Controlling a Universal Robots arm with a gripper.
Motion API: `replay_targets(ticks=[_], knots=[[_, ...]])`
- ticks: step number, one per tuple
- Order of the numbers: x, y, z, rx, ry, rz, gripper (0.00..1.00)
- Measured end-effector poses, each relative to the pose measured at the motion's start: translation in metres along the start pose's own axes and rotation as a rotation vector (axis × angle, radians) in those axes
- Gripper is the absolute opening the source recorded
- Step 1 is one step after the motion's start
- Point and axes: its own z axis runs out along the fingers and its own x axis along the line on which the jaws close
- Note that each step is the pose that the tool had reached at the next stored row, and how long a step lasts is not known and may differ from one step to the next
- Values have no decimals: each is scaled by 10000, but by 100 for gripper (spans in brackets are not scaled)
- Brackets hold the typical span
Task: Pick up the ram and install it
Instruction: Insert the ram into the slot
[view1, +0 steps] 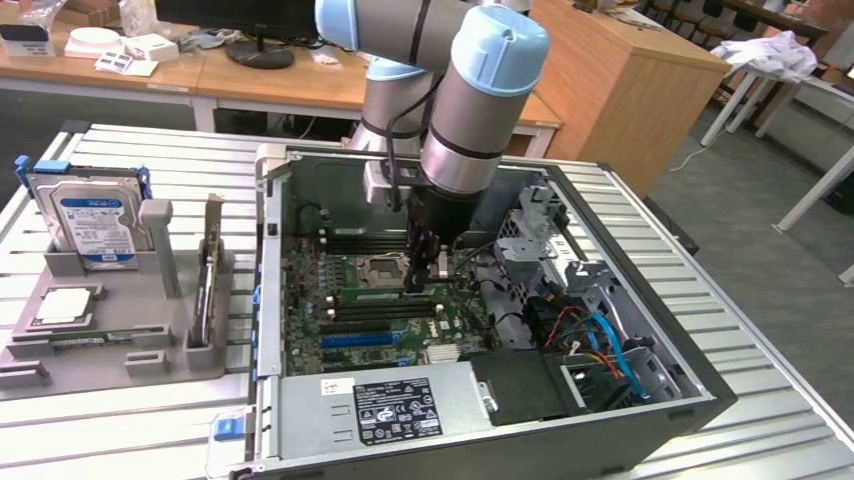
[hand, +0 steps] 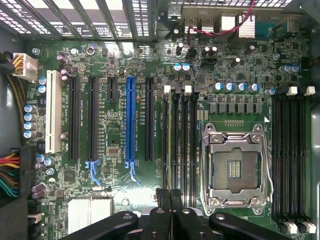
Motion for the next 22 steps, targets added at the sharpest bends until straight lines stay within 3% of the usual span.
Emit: replay_targets(ticks=[22], knots=[[2, 7, 24, 0, 1, -1, 11]])
